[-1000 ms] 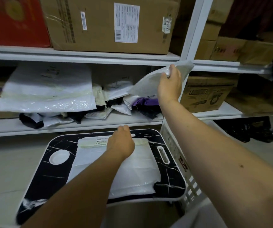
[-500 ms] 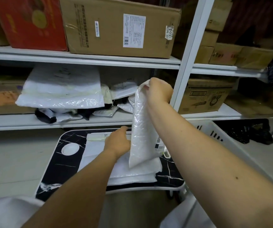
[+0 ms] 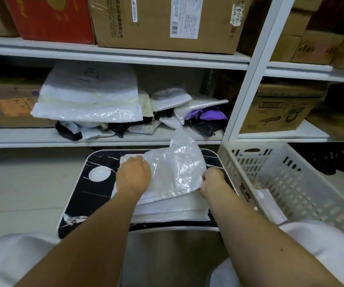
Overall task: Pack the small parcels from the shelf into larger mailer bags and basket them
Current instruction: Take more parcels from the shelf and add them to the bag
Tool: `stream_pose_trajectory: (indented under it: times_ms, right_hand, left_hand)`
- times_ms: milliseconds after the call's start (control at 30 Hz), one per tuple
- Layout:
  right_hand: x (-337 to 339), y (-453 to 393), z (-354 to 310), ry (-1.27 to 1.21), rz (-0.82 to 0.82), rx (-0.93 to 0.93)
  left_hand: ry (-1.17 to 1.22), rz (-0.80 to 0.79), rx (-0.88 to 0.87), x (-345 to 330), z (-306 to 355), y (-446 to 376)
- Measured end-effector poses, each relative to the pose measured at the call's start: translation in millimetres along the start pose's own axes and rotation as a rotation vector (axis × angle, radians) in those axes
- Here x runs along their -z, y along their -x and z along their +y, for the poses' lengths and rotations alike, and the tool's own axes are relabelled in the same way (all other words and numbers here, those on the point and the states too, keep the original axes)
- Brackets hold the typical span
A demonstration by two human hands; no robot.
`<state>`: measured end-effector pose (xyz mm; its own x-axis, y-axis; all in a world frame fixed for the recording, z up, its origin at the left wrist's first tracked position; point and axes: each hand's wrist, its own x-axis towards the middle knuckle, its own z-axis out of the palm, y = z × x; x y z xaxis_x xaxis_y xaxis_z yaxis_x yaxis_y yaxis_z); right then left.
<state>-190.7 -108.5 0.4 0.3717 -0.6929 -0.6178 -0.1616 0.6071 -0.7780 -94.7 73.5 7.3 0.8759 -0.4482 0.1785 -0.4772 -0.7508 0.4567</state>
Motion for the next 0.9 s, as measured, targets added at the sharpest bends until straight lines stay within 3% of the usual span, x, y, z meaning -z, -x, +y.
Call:
stream_pose_trajectory:
  times_ms: [33, 67, 100, 133, 200, 233, 300, 333, 400, 467, 533, 600, 767, 900]
  right_hand:
    - [8, -9, 10, 0.092, 0.103, -0.049]
    - [19, -7, 21, 0.343, 0.184, -0.030]
    - [30, -1, 31, 0.619, 0.237, 0.052]
    - [35, -1, 33, 0.726, 0.271, 0.081]
    - [40, 0, 37, 0.514, 0.399, 0.110]
    - [39, 7, 38, 0.557, 0.535, 0.156]
    - [31, 20, 38, 0.923, 0.765, 0.430]
    - [24, 24, 38, 1.060, 0.762, 0.682]
    - [10, 27, 43, 1.237, 0.547, 1.146]
    - [-1, 20, 54, 1.458, 0.233, 1.363]
    - [-2, 6, 69, 1.609, -0.009, 1.289]
    - [7, -4, 84, 1.667, -0.099, 1.135]
    - [26, -22, 115, 1.739, -0.122, 0.897]
    - [25, -27, 118, 1.717, -0.149, 0.857]
  left_hand:
    - [-0.047, -0.055, -0.008, -9, 1, 2]
    - [-0.086, -0.105, -0.014, -16, 2, 5]
    - [-0.119, -0.148, -0.022, -24, 2, 7]
    - [-0.155, -0.185, -0.029, -29, 2, 9]
    - [-0.232, -0.234, -0.059, -38, 1, 12]
    - [-0.270, -0.229, -0.074, -40, 1, 14]
    - [-0.312, -0.110, -0.093, -42, 2, 18]
    - [-0.312, -0.027, -0.108, -44, 3, 18]
    - [-0.295, 0.087, -0.178, -49, 2, 18]
    - [-0.317, 0.039, -0.264, -60, -2, 17]
    - [-0.385, -0.062, -0.304, -74, -9, 19]
    - [-0.406, -0.125, -0.304, -88, -16, 25]
    - [-0.427, -0.175, -0.319, -112, -27, 31]
    - [-0.441, -0.226, -0.300, -114, -27, 30]
